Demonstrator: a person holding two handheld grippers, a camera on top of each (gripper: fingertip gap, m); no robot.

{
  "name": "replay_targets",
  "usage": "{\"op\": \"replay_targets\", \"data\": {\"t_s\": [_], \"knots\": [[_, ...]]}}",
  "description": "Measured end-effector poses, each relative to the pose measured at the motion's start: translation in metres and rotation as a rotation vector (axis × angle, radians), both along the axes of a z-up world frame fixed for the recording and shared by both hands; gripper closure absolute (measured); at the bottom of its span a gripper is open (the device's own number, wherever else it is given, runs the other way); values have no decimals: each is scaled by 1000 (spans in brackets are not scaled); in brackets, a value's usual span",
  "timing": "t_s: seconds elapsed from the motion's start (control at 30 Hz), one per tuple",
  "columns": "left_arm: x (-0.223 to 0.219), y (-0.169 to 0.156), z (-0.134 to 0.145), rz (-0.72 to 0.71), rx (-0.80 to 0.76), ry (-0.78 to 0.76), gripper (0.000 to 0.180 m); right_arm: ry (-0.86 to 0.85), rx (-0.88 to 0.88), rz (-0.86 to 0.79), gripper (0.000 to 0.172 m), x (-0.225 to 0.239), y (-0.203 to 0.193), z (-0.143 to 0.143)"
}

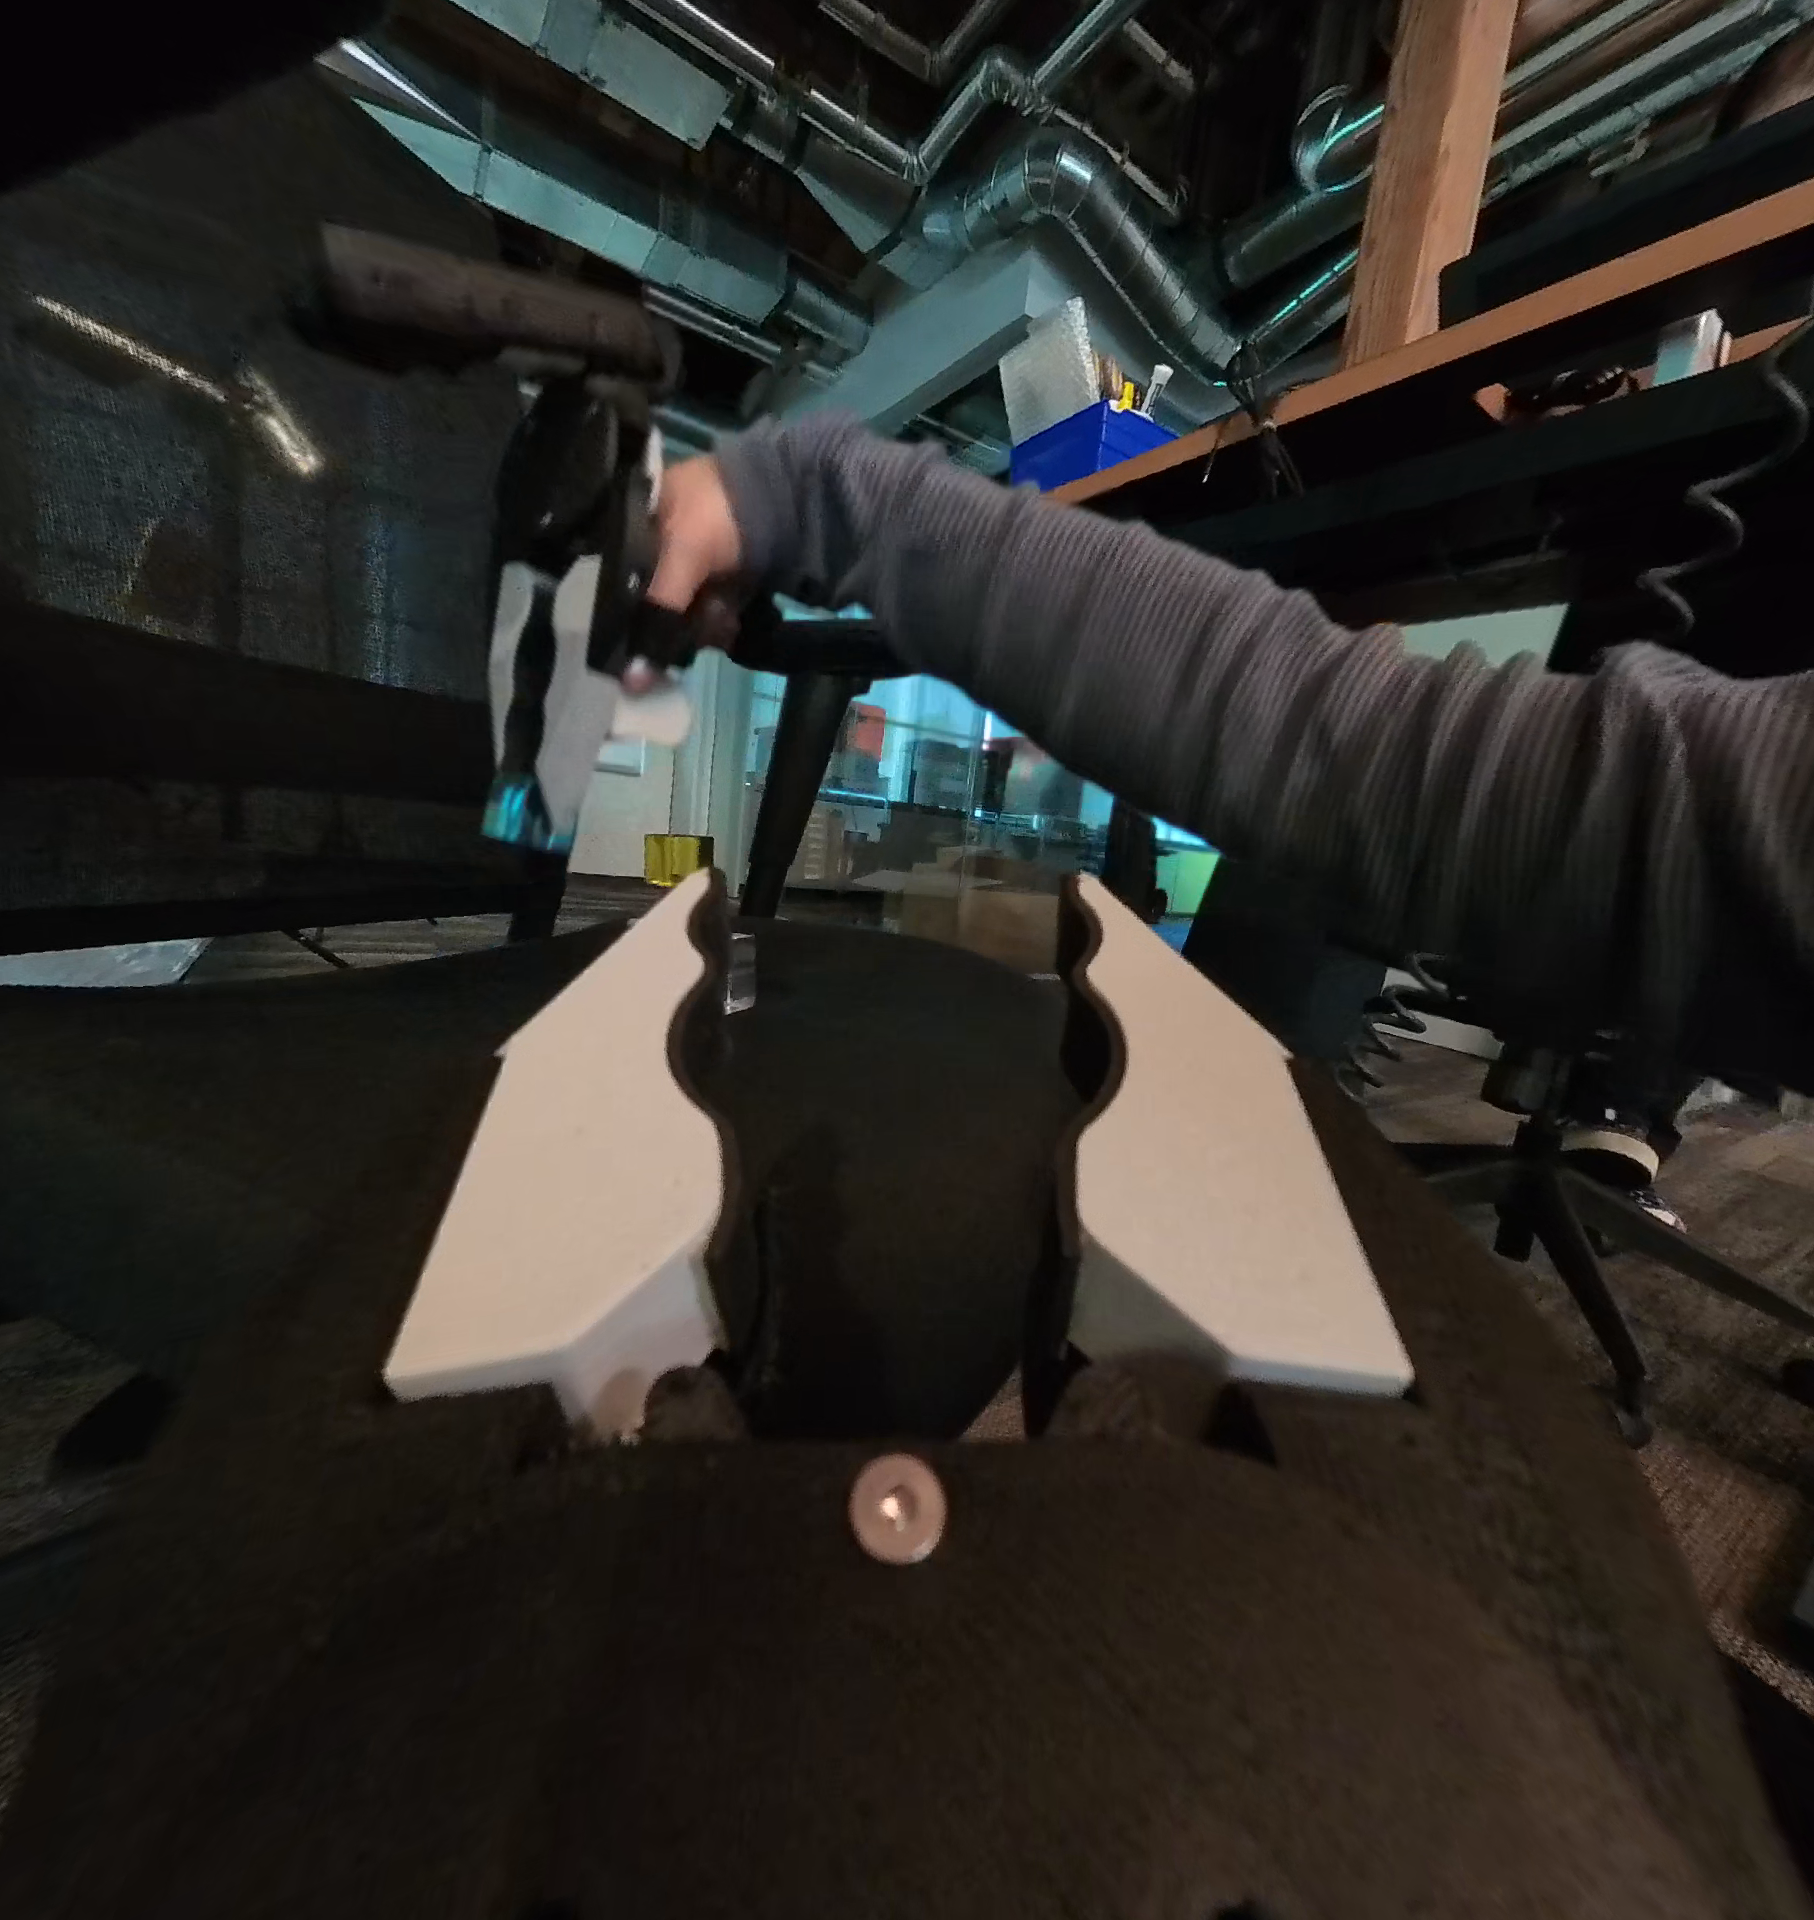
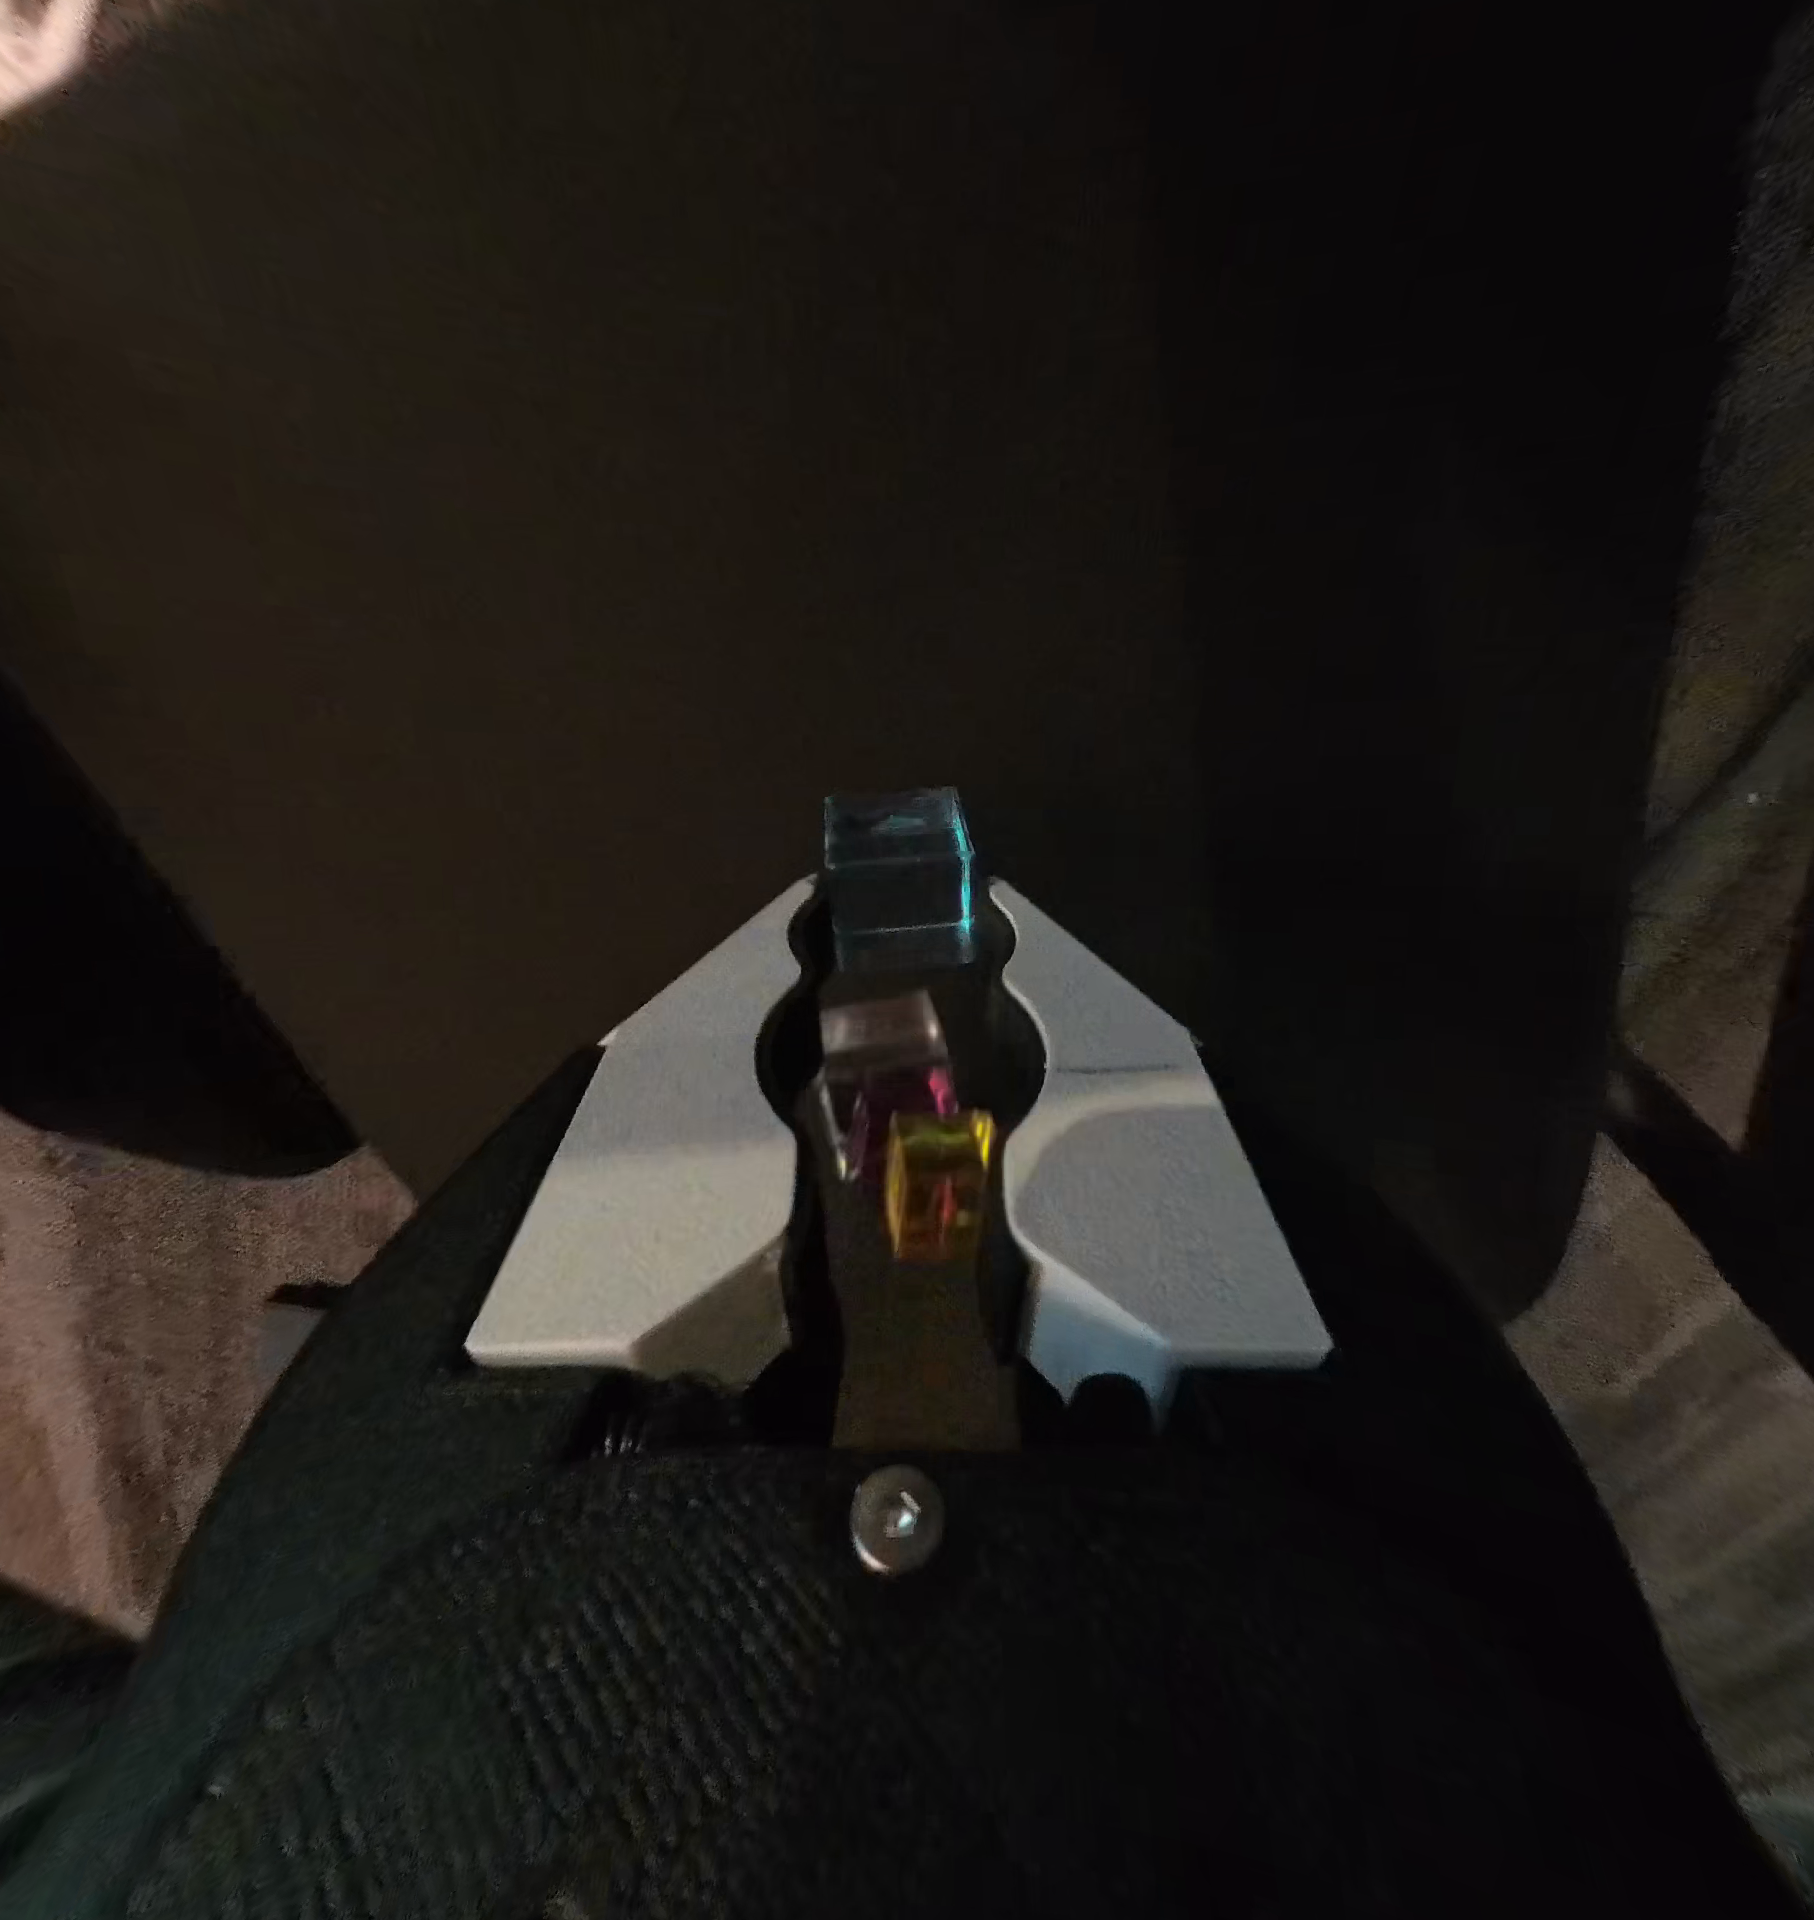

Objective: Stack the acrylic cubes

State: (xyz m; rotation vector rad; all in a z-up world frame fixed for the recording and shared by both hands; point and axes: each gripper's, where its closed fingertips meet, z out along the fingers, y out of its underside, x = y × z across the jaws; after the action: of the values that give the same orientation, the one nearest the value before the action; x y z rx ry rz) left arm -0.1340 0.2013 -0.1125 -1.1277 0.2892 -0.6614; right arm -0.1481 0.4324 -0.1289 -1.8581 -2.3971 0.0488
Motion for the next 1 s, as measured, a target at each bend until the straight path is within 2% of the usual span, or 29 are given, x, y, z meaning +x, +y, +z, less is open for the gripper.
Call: {"op": "replay_targets", "data": {"t_s": [0.1,0.17,0.3,0.63,0.87,1.0], "knots": [[3,0,0,-6,-2,7,118,-17,-23,-48,145,22,-2,28],[5,0,0,-7,-1,10,118,-62,-10,-80,146,38,3,33],[5,0,0,-6,0,11,118,-143,45,-141,146,64,22,27],[7,2,-1,-5,-3,18,118,-61,109,-275,146,71,69,18],[13,6,-5,-13,-16,32,118,-110,50,-236,145,77,60,5],[15,7,-6,-15,-19,34,118,-122,50,-211,146,78,54,9]]}}
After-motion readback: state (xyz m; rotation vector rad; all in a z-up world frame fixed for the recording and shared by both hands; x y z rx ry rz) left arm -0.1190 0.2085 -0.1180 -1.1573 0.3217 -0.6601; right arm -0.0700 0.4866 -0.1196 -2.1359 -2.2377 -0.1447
